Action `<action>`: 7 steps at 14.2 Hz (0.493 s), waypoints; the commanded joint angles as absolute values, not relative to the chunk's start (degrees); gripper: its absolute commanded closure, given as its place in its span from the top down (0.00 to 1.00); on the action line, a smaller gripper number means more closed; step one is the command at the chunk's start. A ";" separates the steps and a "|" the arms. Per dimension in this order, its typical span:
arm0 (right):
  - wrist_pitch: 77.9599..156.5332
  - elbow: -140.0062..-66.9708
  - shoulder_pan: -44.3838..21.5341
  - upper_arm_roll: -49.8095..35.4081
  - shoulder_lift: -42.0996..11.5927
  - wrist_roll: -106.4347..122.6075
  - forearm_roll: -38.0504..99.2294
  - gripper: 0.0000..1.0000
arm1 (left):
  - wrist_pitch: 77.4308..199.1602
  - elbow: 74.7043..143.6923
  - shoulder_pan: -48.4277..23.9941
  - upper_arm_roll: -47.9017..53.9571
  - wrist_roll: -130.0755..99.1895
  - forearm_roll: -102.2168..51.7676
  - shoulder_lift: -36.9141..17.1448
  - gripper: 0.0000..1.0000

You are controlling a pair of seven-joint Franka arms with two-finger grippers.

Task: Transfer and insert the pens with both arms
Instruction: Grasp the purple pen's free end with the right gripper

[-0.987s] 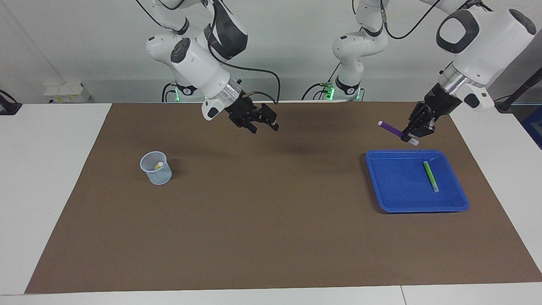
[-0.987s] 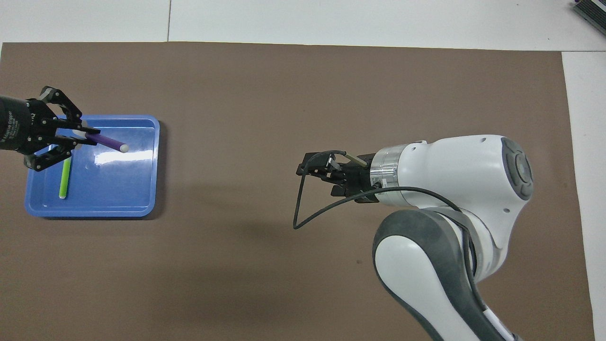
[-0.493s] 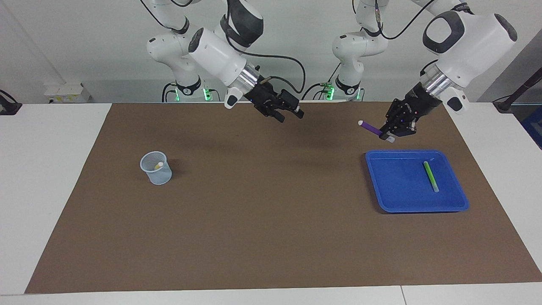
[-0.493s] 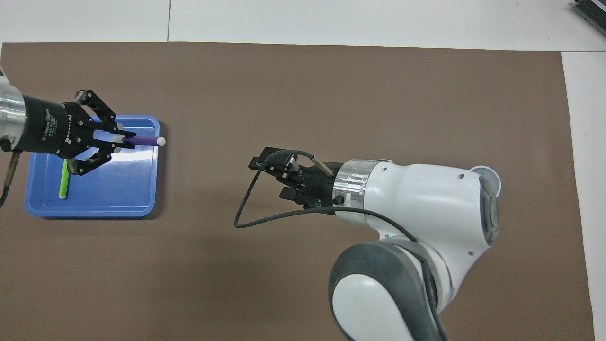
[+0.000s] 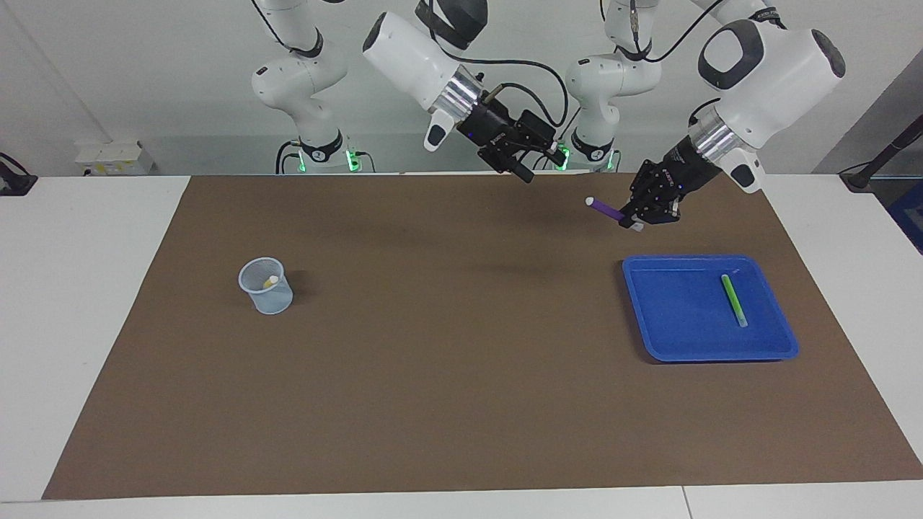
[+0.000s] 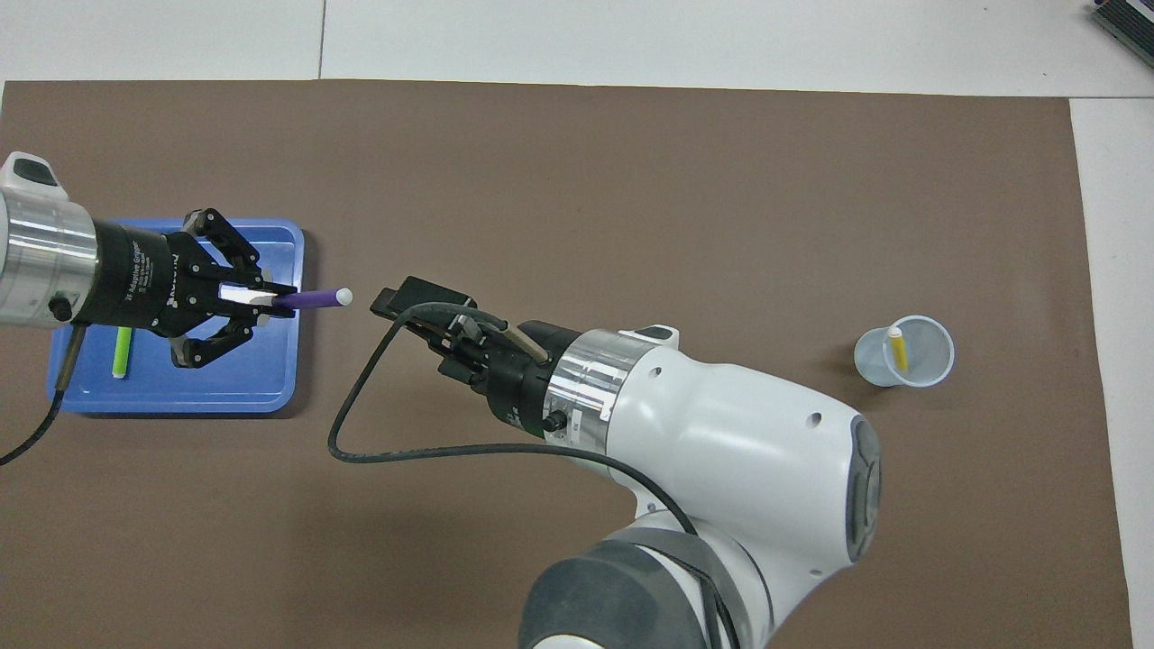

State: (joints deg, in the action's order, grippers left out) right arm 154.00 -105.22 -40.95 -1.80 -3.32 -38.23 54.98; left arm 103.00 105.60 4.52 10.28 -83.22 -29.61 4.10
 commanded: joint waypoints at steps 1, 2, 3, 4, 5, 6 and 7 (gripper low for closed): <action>156.87 -100.91 -42.62 -1.84 -7.81 -38.32 55.55 1.00 | 103.01 108.10 3.16 9.58 -87.35 -30.59 6.59 0.00; 159.93 -100.03 -43.67 -1.93 -9.39 -38.06 55.46 1.00 | 103.09 108.45 2.55 9.58 -88.84 -30.59 6.77 0.00; 162.05 -98.63 -45.25 -2.02 -10.80 -37.97 55.37 1.00 | 103.36 108.98 1.33 9.58 -89.73 -30.59 7.20 0.00; 162.68 -97.83 -45.61 -2.02 -11.77 -37.97 55.37 1.00 | 103.53 109.42 0.71 9.49 -90.95 -30.59 7.38 0.00; 162.69 -97.65 -45.62 -2.02 -11.95 -37.79 55.28 0.99 | 103.62 109.60 0.36 9.58 -91.92 -30.59 7.64 0.00; 162.69 -97.65 -45.70 -2.02 -12.13 -37.71 55.28 0.93 | 103.54 109.77 0.18 9.58 -92.46 -30.59 7.82 0.00; 162.69 -97.73 -45.62 -2.02 -12.22 -37.53 55.28 0.85 | 103.45 110.12 0.00 9.58 -92.81 -30.59 8.17 0.00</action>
